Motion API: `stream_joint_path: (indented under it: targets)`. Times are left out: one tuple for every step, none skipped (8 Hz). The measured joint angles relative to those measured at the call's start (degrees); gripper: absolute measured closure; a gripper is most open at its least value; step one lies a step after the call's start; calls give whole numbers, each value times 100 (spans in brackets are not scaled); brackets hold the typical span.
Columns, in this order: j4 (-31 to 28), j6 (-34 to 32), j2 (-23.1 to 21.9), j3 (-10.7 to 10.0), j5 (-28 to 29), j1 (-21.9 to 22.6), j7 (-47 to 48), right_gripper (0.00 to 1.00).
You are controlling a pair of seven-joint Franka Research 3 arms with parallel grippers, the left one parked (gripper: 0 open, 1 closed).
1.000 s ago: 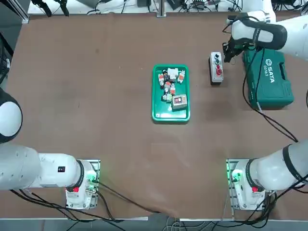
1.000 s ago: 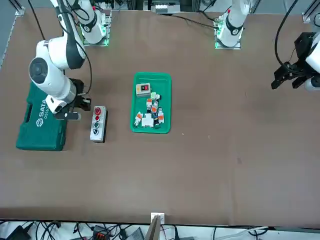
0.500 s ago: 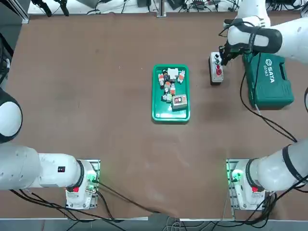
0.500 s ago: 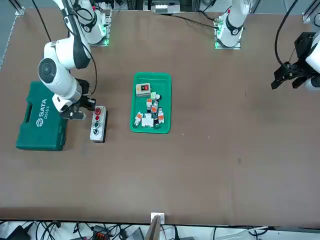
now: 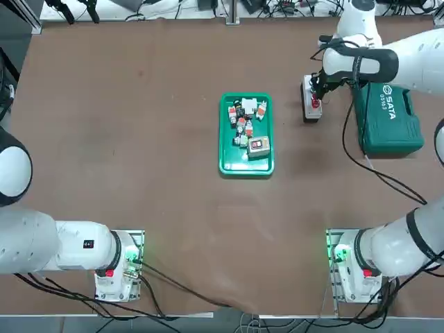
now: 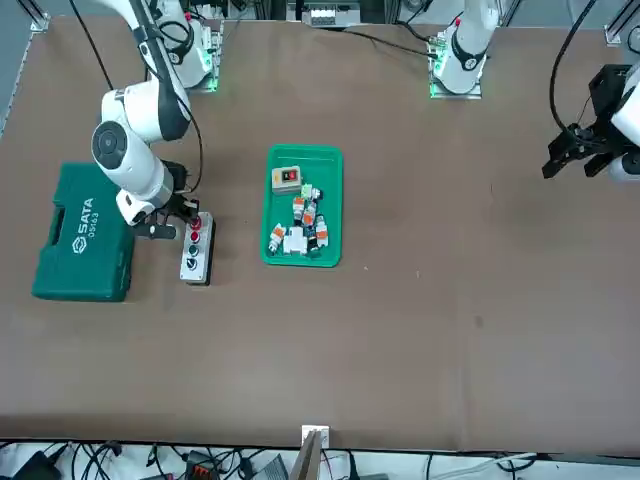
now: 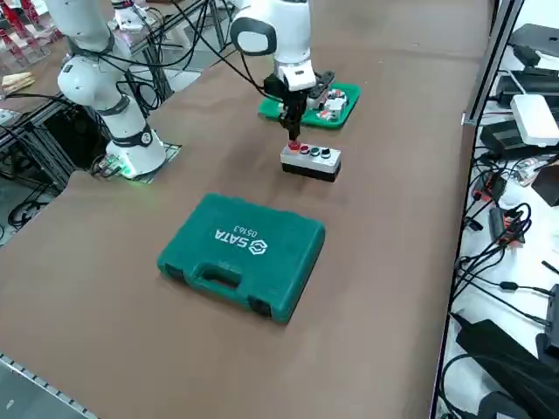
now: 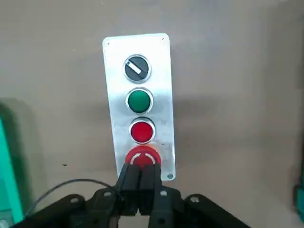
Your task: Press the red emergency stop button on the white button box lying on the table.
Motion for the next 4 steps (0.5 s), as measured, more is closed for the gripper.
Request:
stream_joint_path:
  targets:
    - [-45,80,22,-1,0,0,2,98]
    - [-64,105,36,-1,0,0,3,98]
    - [-80,111,38,-1,0,0,3,98]
    - [-91,112,41,-1,0,1,8,98]
